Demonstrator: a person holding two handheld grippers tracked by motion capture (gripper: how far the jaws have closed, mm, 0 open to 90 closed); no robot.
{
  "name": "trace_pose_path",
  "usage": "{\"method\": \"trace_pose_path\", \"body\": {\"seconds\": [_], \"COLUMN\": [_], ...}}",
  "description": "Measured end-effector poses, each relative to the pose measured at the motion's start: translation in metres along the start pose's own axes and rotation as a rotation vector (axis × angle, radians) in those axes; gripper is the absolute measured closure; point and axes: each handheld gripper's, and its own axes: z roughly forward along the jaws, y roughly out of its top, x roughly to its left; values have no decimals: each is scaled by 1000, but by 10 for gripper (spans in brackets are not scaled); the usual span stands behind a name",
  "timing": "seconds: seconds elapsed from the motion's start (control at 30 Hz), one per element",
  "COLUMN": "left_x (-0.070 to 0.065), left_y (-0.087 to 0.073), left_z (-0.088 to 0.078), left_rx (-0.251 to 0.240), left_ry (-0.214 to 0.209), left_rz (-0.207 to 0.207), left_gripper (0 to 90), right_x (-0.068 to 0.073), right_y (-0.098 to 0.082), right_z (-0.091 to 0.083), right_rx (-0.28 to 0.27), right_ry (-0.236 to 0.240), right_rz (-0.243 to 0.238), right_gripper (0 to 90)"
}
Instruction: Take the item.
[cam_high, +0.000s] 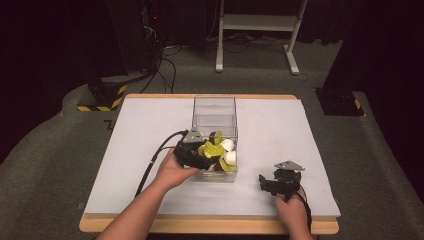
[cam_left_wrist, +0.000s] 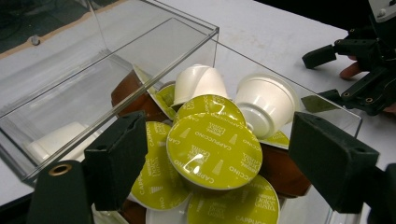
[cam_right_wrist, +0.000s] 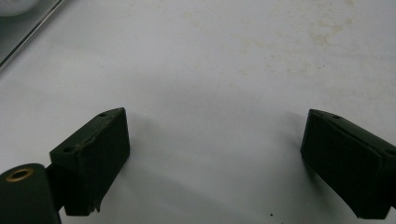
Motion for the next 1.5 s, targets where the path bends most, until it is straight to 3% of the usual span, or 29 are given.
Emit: {"method": "trace_pose_path", "body": {"seconds": [0.1, 0.6, 1.1, 1.33, 1.5], "left_x": [0, -1, -1, -1, -2], "left_y": [0, -5, -10, -10, -7], "left_z": [3, 13, 14, 12, 6], "left_rx": [13, 39, 64, 51, 16], "left_ry": [3, 25, 55, 50, 39], "left_rz": [20, 30, 96, 93, 83], "left_gripper": [206, 242, 356, 372, 374], "right_x": [0, 0, 0, 0, 0], "right_y": [0, 0, 0, 0, 0], "right_z": [0, 0, 0, 0, 0], "right_rx": [0, 0, 0, -1, 0], "right_ry": [0, 1, 0, 0, 0], "right_rz": [0, 0, 0, 0, 0], "right_gripper": [79, 79, 78, 79, 79]}}
